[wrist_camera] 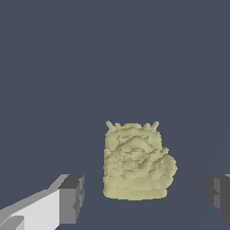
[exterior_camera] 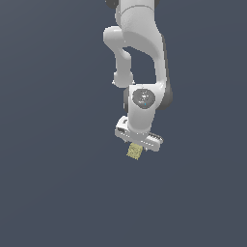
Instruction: Pick up the object and move it to a goal position.
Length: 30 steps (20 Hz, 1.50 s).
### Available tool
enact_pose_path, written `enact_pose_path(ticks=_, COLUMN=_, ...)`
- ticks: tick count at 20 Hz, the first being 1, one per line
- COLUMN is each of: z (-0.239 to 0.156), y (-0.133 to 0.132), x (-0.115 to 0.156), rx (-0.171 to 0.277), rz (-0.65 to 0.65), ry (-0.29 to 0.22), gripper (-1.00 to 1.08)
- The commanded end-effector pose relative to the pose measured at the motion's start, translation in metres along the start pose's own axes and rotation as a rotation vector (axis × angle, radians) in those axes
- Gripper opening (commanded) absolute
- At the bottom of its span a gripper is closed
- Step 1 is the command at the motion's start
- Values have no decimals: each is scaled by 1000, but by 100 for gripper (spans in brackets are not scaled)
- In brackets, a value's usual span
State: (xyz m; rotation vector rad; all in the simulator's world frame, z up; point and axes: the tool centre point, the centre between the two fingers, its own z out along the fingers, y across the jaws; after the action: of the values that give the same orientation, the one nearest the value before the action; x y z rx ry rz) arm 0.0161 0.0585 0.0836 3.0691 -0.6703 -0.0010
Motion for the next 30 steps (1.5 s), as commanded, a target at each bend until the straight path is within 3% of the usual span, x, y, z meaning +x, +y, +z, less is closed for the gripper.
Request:
enact_pose_path(ticks=1, z=0, y=0, x=0, rx=0, rz=0, ry=0, gripper=100)
enact_pose_path(ticks=17, z=50, y=0, x=0, rx=0, rz=5, ry=1, gripper=100)
enact_pose_path(ticks=18, z=50, y=0, x=0, rx=0, rz=5, ry=1, gripper=-100)
enact_pose_path(ticks=30, z=49, y=0, x=0, rx=0, rz=5, ry=1, gripper=-100)
